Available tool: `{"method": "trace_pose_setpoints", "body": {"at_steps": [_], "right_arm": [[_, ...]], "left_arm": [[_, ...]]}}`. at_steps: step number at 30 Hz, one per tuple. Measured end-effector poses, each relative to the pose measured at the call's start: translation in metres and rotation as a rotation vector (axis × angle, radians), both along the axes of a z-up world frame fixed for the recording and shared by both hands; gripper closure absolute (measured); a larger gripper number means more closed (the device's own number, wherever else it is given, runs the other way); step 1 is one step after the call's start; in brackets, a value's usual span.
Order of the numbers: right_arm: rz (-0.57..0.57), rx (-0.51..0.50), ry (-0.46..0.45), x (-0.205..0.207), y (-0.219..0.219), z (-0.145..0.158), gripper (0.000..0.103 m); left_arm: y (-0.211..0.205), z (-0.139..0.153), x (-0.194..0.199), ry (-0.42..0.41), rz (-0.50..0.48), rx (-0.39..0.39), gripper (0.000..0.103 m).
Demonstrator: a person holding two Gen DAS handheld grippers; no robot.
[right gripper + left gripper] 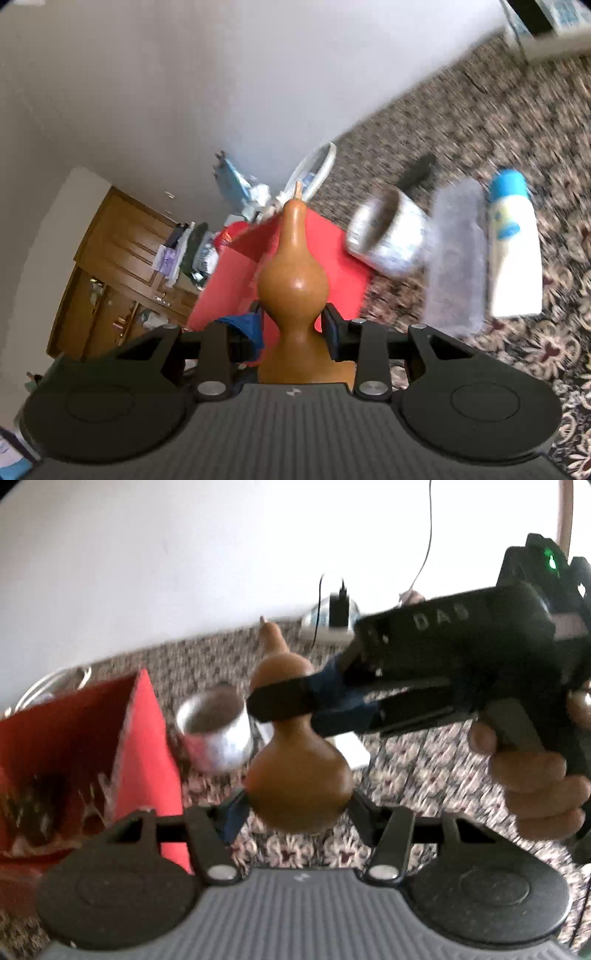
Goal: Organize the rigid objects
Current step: 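Carry the gourd with the right gripper over the red box, then lower the gourd into the red box and open the right gripper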
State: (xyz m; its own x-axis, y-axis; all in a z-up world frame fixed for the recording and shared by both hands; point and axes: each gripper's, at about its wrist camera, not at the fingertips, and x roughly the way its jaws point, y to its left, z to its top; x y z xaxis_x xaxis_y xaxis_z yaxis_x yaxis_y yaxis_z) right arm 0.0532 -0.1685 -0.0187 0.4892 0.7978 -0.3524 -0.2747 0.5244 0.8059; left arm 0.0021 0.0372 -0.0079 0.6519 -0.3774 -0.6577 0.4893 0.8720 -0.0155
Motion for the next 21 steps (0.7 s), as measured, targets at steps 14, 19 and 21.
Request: {"method": "trace_pose_setpoints", "body": {"at_steps": [14, 19, 21], "right_arm": [[0.024, -0.122, 0.016, 0.071, 0.178, 0.059, 0.087], [0.019, -0.253, 0.175, 0.107, 0.241, 0.021, 0.087], [0.0, -0.331, 0.218, 0.112, 0.258, 0.007, 0.087]], "left_arm": [[0.168, 0.055, 0.061, -0.052, 0.075, -0.094, 0.041], [0.217, 0.014, 0.101, 0.125, 0.126, -0.085, 0.041], [0.233, 0.002, 0.11, 0.163, 0.153, -0.075, 0.041]]}}
